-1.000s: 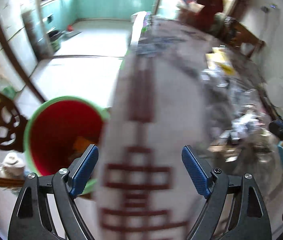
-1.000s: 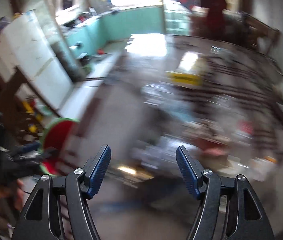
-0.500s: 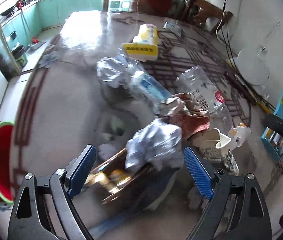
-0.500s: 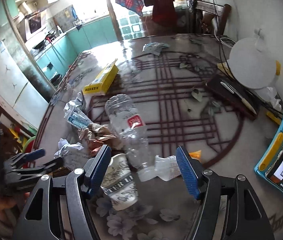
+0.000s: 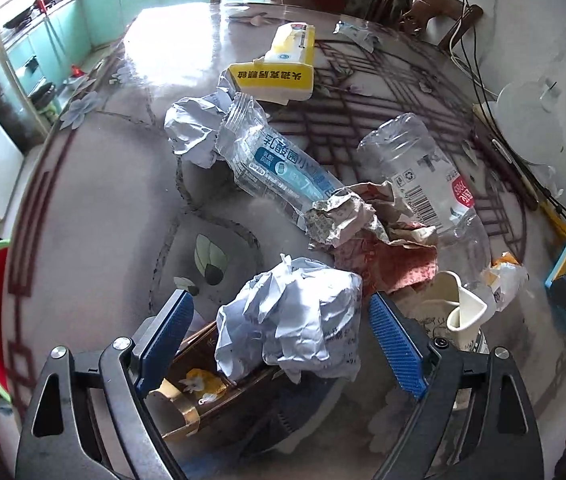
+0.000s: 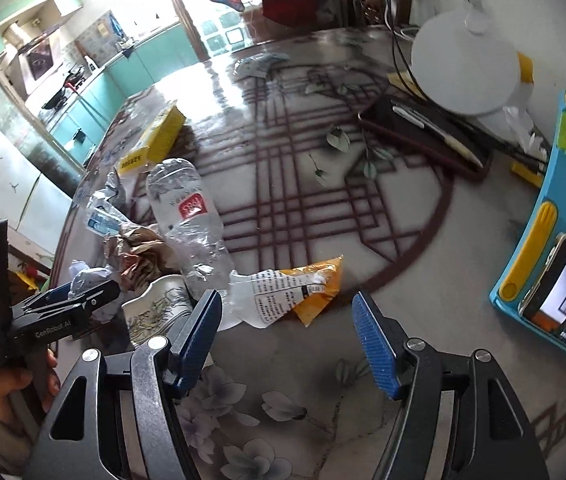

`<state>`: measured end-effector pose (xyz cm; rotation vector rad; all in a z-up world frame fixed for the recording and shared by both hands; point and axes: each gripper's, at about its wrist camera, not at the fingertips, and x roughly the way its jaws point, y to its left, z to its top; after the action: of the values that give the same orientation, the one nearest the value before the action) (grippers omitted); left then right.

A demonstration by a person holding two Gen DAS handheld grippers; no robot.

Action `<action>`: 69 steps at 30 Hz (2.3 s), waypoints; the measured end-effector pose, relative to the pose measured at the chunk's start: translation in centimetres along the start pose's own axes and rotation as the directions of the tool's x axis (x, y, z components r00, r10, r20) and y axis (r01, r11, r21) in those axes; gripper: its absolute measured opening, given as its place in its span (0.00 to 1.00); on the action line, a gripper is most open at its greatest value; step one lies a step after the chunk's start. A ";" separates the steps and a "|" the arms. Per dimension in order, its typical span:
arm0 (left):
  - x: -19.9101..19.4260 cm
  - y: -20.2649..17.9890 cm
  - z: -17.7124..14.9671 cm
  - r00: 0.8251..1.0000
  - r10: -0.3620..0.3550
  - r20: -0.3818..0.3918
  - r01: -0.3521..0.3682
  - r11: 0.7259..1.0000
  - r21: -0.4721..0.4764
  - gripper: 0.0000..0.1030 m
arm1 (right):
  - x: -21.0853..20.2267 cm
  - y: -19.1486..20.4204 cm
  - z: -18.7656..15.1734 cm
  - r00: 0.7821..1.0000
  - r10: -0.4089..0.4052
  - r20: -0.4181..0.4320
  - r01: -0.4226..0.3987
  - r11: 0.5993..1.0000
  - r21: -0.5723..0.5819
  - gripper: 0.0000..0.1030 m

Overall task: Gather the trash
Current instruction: 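Grasp crumpled foil with the left gripper while the right moves toward the orange wrapper, then lift the foil with the left gripper while the right grasps the orange snack wrapper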

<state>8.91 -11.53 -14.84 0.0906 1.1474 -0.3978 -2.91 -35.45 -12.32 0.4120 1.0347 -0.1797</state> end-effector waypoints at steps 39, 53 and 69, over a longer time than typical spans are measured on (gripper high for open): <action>-7.6 4.3 -0.5 0.990 -0.031 0.135 0.046 0.992 -0.115 0.51 | 0.4 1.1 3.0 0.982 0.172 0.075 -0.180 0.977 0.115 0.03; -9.9 10.2 -2.6 0.985 -0.008 0.174 0.036 0.986 -0.161 0.51 | -2.8 12.9 2.5 0.960 0.271 0.074 -0.264 0.960 -0.099 0.03; -10.3 24.1 -5.7 0.990 0.048 0.132 -0.011 0.962 -0.273 0.51 | -0.7 28.2 -1.8 0.948 0.318 -0.015 -0.314 0.926 -0.208 0.03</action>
<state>8.88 15.03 -11.07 -0.1582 1.0534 -0.2132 4.83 -9.10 -5.58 0.3794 0.9428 0.2129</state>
